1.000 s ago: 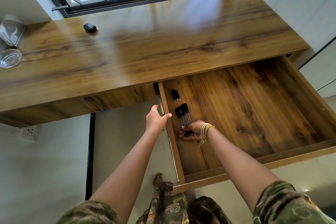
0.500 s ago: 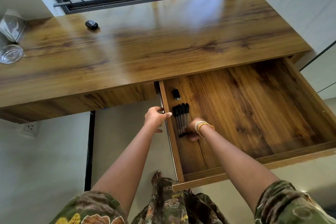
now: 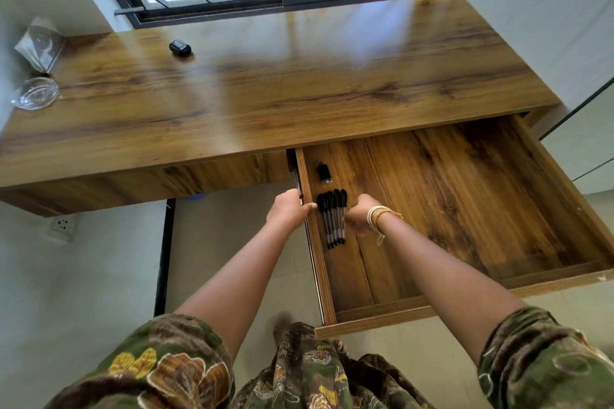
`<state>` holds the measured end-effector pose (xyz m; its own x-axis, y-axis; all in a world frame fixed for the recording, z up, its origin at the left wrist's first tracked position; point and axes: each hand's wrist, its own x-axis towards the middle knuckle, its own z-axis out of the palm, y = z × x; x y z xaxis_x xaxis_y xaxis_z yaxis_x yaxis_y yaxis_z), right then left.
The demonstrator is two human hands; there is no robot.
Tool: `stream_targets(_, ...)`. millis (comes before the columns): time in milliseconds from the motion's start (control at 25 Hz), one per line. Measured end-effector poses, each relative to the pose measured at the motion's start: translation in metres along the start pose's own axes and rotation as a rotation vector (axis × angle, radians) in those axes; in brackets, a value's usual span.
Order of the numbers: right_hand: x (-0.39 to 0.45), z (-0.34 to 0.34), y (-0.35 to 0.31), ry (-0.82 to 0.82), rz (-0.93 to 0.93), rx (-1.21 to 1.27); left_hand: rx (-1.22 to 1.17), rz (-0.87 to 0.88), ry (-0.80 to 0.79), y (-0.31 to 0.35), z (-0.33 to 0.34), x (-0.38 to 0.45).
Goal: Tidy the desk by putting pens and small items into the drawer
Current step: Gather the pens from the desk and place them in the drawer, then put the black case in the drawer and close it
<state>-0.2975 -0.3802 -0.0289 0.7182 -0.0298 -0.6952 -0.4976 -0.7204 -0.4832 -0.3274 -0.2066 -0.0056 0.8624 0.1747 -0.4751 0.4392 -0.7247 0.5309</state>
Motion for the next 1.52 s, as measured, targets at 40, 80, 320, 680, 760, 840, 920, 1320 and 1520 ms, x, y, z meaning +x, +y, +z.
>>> stream_targets(40, 0.000, -0.005, -0.010, 0.000, -0.061, -0.012, 0.045, 0.059, 0.028, 0.000, -0.004, -0.001)
stream_targets(80, 0.000, -0.008, -0.020, 0.006, -0.107, -0.013, 0.060, 0.108, 0.054, 0.000, -0.010, -0.001)
stream_targets(320, 0.005, -0.002, -0.093, 0.205, -0.314, 0.061, 0.073, 0.218, 0.211, -0.014, -0.073, 0.021)
stream_targets(680, 0.044, 0.057, -0.245, 0.364, -0.539, 0.086, 0.082, 0.218, 0.315, -0.077, -0.197, 0.100)
stream_targets(760, 0.055, 0.078, -0.280, 0.378, -0.550, 0.083, 0.090, 0.187, 0.310, -0.100, -0.220, 0.118)
stream_targets(840, 0.064, 0.100, -0.314, 0.363, -0.556, 0.084, 0.100, 0.143, 0.315, -0.126, -0.243, 0.136)
stream_targets(920, 0.070, 0.116, -0.343, 0.345, -0.570, 0.074, 0.122, 0.106, 0.320, -0.146, -0.265, 0.154)
stream_targets(1320, 0.143, 0.135, -0.478, 0.304, -0.619, -0.001, 0.225, -0.047, 0.259, -0.183, -0.331, 0.246)
stream_targets(1520, 0.201, 0.129, -0.542, 0.565, -0.610, -0.101, 0.213, -0.012, 0.401, -0.179, -0.358, 0.294)
